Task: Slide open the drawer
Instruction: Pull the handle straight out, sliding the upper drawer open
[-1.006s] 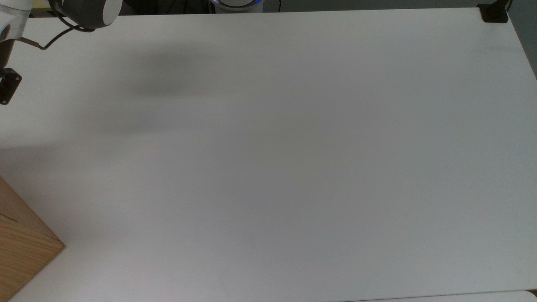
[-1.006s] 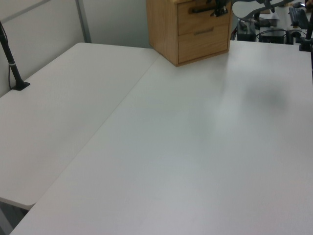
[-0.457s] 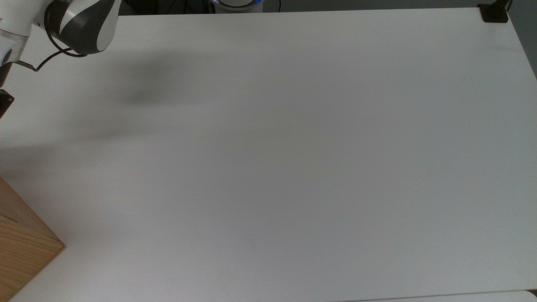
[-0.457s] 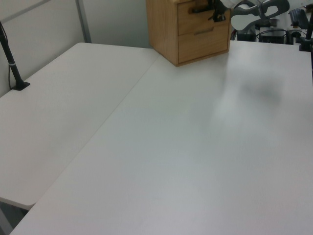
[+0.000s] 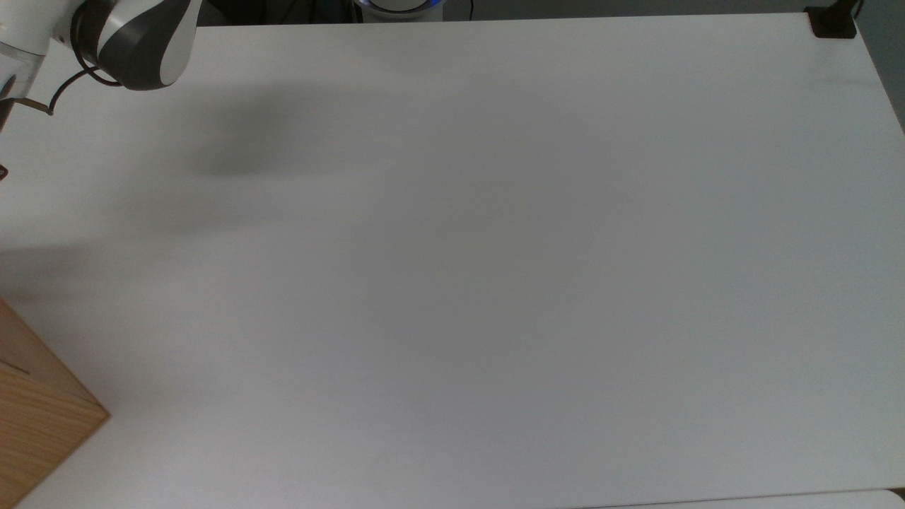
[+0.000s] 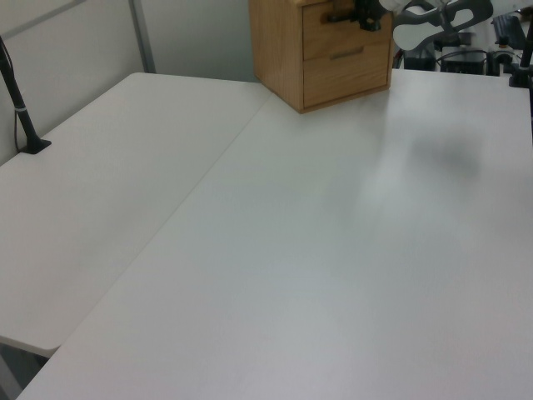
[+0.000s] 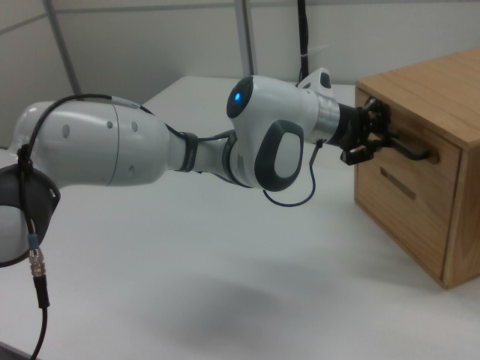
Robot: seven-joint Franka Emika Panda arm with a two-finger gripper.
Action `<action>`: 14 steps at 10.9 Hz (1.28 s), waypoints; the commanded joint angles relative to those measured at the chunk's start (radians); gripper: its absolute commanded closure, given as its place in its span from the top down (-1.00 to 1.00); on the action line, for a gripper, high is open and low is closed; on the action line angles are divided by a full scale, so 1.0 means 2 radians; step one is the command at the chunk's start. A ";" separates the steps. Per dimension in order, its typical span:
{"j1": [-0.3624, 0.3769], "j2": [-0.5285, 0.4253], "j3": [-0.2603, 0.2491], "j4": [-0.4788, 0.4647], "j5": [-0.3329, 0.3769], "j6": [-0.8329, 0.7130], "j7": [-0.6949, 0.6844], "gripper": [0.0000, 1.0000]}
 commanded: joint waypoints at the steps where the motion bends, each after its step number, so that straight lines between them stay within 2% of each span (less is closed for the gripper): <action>1: 0.006 -0.026 -0.004 -0.034 -0.001 0.010 -0.002 -0.73; 5: 0.009 -0.135 0.005 -0.160 -0.003 0.008 -0.007 -0.73; 10: 0.039 -0.286 0.006 -0.312 -0.003 -0.029 -0.006 -0.72; 12: 0.053 -0.334 0.006 -0.337 -0.003 -0.087 -0.010 -0.72; 14: 0.064 -0.367 0.006 -0.336 -0.003 -0.165 -0.011 -0.70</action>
